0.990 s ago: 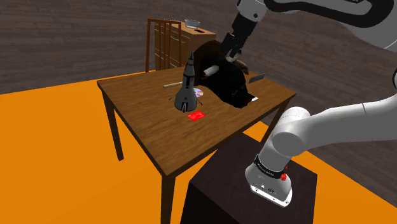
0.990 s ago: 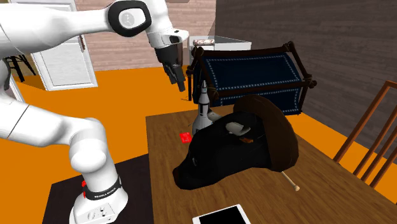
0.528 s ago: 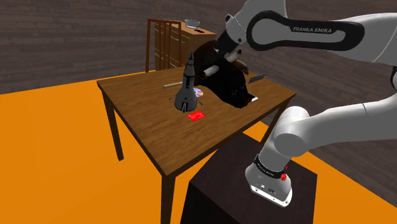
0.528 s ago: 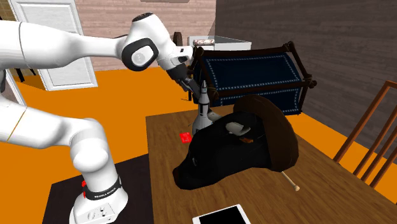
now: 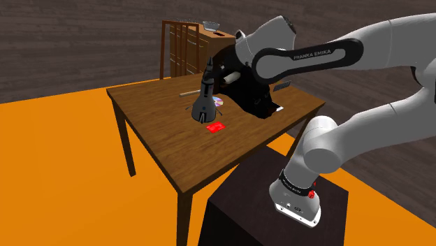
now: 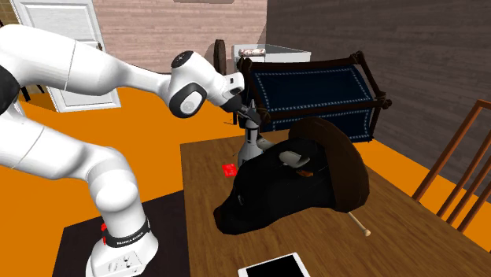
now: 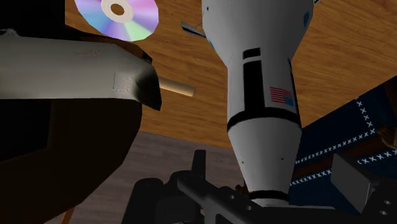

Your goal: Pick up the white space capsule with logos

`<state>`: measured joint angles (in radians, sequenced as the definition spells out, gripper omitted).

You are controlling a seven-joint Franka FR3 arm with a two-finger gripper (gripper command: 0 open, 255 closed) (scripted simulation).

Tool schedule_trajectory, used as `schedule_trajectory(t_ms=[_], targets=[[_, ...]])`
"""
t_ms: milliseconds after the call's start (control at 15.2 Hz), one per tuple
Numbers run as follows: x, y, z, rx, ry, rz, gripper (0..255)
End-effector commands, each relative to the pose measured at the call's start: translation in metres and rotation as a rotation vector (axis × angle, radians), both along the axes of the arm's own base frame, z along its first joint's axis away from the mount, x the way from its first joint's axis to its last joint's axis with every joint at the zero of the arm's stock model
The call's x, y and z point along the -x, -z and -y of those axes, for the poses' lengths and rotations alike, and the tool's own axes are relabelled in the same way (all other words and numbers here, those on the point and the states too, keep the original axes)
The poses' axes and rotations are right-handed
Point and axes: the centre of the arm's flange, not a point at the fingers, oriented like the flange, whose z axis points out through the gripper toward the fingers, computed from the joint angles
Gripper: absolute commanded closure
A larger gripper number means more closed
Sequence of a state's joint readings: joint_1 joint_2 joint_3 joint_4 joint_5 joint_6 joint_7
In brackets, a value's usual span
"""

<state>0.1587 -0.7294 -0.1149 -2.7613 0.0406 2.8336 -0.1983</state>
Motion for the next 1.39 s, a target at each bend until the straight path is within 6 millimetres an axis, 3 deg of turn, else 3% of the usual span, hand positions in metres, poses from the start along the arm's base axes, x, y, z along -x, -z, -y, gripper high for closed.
schedule_trajectory(t_ms=[0, 330, 396, 990, 1320], targets=[[0.0, 0.009, 0.0, 0.0, -0.002, 0.007, 0], [0.0, 0.028, 0.0, 0.0, -0.002, 0.007, 0], [-0.001, 0.029, 0.0, 0.0, -0.002, 0.007, 255], [0.0, 0.028, 0.0, 0.0, -0.002, 0.007, 255], [0.0, 0.002, 0.0, 0.0, -0.002, 0.007, 255]])
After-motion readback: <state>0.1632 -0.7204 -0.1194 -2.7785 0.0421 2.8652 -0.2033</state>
